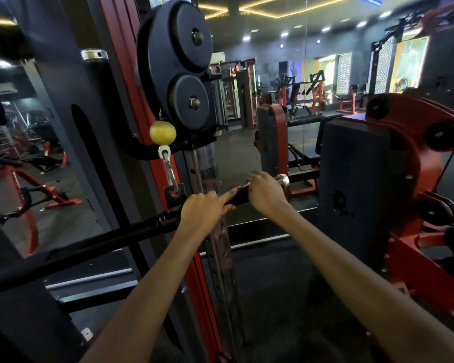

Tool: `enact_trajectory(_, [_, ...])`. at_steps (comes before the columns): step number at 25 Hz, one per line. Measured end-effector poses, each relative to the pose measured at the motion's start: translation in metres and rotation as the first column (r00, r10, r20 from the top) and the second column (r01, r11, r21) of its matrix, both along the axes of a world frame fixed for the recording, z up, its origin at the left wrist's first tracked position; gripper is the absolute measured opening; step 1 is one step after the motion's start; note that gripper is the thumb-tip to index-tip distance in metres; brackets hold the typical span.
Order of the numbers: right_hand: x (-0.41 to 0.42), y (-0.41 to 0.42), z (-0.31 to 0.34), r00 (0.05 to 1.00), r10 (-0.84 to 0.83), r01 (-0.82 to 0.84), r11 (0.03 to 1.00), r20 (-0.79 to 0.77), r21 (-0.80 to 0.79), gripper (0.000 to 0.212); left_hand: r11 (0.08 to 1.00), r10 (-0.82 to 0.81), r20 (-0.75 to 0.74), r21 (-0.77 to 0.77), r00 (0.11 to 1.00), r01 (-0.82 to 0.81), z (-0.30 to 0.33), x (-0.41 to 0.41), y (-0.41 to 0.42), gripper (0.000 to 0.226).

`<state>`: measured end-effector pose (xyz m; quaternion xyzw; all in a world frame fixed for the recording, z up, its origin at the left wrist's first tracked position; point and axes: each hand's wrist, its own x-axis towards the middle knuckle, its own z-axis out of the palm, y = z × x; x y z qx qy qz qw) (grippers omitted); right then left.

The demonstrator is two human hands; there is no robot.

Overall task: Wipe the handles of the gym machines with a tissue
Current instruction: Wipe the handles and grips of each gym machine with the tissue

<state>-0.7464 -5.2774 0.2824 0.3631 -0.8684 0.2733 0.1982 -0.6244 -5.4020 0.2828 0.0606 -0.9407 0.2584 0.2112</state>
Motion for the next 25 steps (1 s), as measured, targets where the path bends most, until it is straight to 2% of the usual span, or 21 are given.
enact_trajectory(1, [-0.001, 0.003, 0.002, 1.000, 0.019, -0.019, 1.000, 0.011, -0.015, 0.016, 1.000, -0.006, -0.007, -0.004, 1.000, 0.006, 0.001, -0.002, -0.002, 0.058])
enact_trajectory(4, [-0.016, 0.017, 0.010, 0.984, -0.144, 0.156, 0.981, 0.106, -0.116, 0.016, 1.000, 0.019, 0.034, 0.019, 0.999, -0.019, 0.003, -0.001, -0.003, 0.058])
enact_trajectory(6, [-0.010, 0.014, 0.007, 0.985, -0.141, 0.147, 0.988, 0.103, -0.051, 0.019, 0.985, 0.037, 0.083, 0.168, 0.996, -0.050, 0.006, 0.000, 0.005, 0.056])
enact_trajectory(7, [-0.006, 0.011, 0.005, 0.989, -0.117, 0.119, 0.993, 0.088, -0.022, 0.019, 0.972, 0.009, 0.058, 0.233, 0.998, -0.023, 0.014, 0.003, 0.011, 0.054])
enact_trajectory(8, [-0.004, 0.010, 0.005, 0.993, -0.092, 0.094, 0.995, 0.076, -0.019, 0.018, 0.966, -0.049, -0.070, 0.249, 0.996, 0.065, 0.027, 0.006, 0.015, 0.051])
enact_trajectory(9, [-0.007, 0.010, 0.006, 0.994, -0.084, 0.087, 0.995, 0.075, -0.038, 0.018, 0.959, -0.116, -0.288, 0.218, 0.950, 0.183, 0.045, 0.010, 0.015, 0.047])
enact_trajectory(10, [-0.011, 0.010, 0.007, 0.993, -0.084, 0.090, 0.994, 0.079, -0.068, 0.018, 0.955, -0.165, -0.510, 0.133, 0.844, 0.266, 0.066, 0.013, 0.011, 0.043])
enact_trajectory(11, [-0.012, 0.010, 0.008, 0.994, -0.080, 0.087, 0.992, 0.076, -0.089, 0.019, 0.964, -0.171, -0.659, 0.040, 0.732, 0.262, 0.088, 0.016, 0.002, 0.042])
enact_trajectory(12, [-0.009, 0.008, 0.010, 0.997, -0.060, 0.063, 0.995, 0.050, -0.078, 0.020, 0.978, -0.155, -0.733, -0.018, 0.662, 0.209, 0.106, 0.018, -0.010, 0.045])
enact_trajectory(13, [-0.005, 0.005, 0.010, 1.000, -0.022, 0.023, 0.998, 0.016, -0.050, 0.021, 0.988, -0.129, -0.752, -0.040, 0.647, 0.151, 0.118, 0.018, -0.023, 0.048])
enact_trajectory(15, [0.000, 0.003, 0.008, 1.000, 0.022, -0.022, 0.999, -0.002, -0.048, 0.021, 0.994, -0.090, -0.724, -0.025, 0.684, 0.105, 0.123, 0.013, -0.040, 0.053])
enact_trajectory(18, [-0.006, 0.009, 0.008, 0.996, -0.072, 0.078, 0.990, 0.049, -0.115, 0.019, 0.991, -0.084, -0.721, 0.010, 0.688, 0.131, 0.117, 0.009, -0.042, 0.053])
enact_trajectory(22, [0.009, 0.012, 0.001, 0.976, 0.218, -0.217, 0.976, -0.028, 0.013, 0.027, 0.988, -0.099, -0.731, 0.009, 0.675, 0.155, 0.118, 0.008, -0.043, 0.056])
enact_trajectory(23, [0.003, 0.017, 0.000, 0.983, 0.177, -0.176, 0.984, -0.041, 0.007, 0.026, 0.988, -0.106, -0.727, -0.001, 0.679, 0.152, 0.118, 0.007, -0.045, 0.058])
enact_trajectory(25, [-0.015, 0.027, -0.008, 0.997, -0.070, 0.074, 0.990, 0.032, -0.118, 0.023, 0.987, -0.120, -0.725, -0.013, 0.679, 0.160, 0.118, 0.005, -0.049, 0.060])
